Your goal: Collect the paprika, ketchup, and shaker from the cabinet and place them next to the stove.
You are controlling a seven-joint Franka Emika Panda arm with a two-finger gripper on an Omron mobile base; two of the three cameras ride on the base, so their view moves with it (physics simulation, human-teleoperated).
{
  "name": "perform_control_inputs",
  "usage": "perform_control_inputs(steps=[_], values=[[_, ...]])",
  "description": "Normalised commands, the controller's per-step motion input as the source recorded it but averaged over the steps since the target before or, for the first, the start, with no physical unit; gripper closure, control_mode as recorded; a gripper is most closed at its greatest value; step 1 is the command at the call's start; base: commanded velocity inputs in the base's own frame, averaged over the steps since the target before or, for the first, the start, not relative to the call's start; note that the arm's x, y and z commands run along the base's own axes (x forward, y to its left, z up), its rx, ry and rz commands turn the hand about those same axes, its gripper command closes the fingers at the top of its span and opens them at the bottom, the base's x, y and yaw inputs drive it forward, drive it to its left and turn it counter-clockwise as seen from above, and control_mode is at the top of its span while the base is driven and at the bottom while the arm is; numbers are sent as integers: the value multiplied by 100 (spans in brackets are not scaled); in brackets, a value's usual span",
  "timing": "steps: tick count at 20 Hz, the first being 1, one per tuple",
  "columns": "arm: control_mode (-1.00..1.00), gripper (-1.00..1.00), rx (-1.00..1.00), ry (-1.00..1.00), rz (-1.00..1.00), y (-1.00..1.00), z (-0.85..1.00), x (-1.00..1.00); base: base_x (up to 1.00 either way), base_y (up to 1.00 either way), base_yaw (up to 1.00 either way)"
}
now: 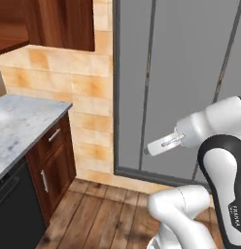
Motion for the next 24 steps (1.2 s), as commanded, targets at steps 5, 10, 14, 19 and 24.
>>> perform_control_inputs(steps=[5, 10, 14, 19, 24], values=[[100, -100, 0, 0, 0, 0, 0, 0, 34, -5, 42], [100, -100, 0, 0, 0, 0, 0, 0, 48, -16, 40], [100, -100, 0, 0, 0, 0, 0, 0, 55, -16, 38], [100, -100, 0, 0, 0, 0, 0, 0, 54, -9, 37], [100, -100, 0, 0, 0, 0, 0, 0, 56, -5, 35]])
